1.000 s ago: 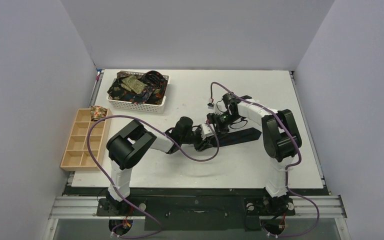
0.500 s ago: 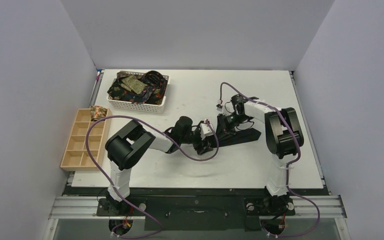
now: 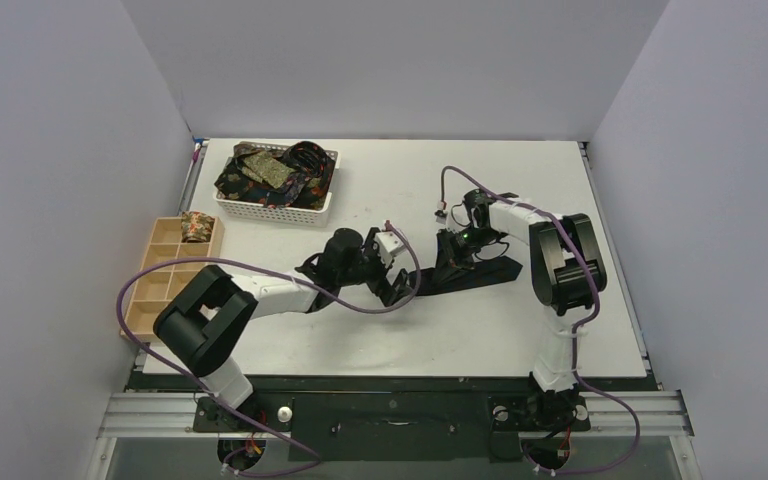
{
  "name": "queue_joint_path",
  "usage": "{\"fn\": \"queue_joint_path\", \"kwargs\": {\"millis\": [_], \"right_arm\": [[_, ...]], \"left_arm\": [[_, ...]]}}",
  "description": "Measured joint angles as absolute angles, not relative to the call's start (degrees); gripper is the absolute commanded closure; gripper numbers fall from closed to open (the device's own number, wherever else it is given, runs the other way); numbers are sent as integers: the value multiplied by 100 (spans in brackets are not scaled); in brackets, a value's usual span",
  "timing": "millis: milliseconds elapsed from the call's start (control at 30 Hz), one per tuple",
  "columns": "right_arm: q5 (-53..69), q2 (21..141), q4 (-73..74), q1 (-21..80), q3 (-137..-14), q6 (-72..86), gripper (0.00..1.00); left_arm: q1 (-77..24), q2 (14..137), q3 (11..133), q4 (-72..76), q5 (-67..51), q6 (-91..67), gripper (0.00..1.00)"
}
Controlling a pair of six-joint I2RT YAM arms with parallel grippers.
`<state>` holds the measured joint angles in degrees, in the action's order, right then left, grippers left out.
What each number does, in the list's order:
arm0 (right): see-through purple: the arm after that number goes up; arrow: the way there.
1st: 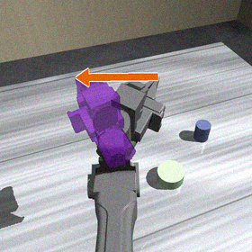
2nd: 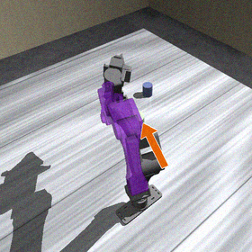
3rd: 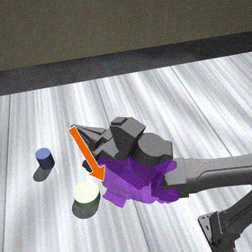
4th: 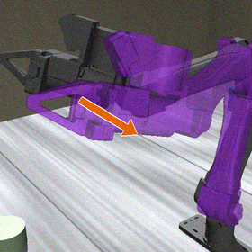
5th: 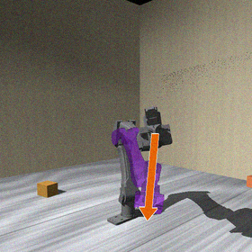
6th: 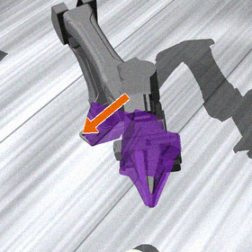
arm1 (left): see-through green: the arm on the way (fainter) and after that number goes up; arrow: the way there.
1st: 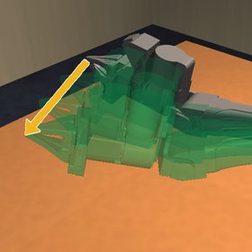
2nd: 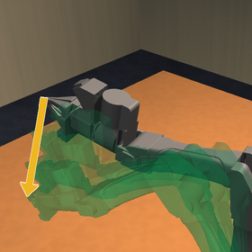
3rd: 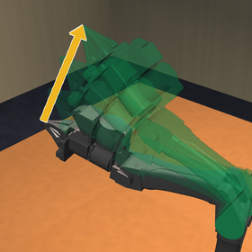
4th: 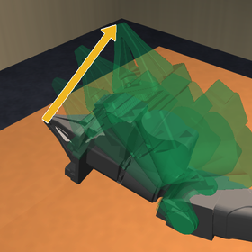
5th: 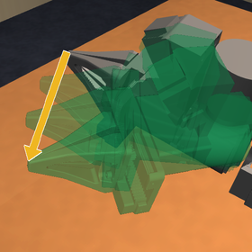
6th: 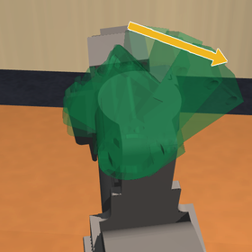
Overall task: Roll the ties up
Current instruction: Roll the tie at the center of the board.
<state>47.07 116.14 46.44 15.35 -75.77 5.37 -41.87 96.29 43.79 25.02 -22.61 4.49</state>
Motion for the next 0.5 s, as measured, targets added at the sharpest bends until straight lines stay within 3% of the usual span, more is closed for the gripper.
{"fn": "queue_joint_path", "kwargs": {"millis": [500], "right_arm": [[4683, 12280, 5221, 1603, -8027, 580, 100]], "left_arm": [[-4397, 9911, 3573, 3822, -1957, 945, 3]]}}
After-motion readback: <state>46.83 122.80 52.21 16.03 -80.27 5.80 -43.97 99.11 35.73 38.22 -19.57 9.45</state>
